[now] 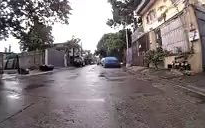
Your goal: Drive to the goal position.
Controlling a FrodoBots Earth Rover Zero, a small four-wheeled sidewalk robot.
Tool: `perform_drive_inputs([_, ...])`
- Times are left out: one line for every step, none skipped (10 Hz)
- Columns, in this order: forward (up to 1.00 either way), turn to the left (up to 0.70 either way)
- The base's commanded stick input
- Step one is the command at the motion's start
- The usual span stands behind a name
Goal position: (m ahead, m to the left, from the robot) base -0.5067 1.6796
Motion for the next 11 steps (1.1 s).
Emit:
perform_drive_inputs([0.00,0.00])
perform_drive_inputs([0.00,0.00])
perform_drive_inputs([0.90,0.00])
perform_drive_inputs([1.00,0.00])
perform_drive_inputs([1.00,0.00])
perform_drive_inputs([1.00,0.00])
perform_drive_inputs([1.00,0.00])
perform_drive_inputs([1.00,0.00])
perform_drive_inputs([1.00,0.00])
perform_drive_inputs([1.00,0.00])
perform_drive_inputs([1.00,0.00])
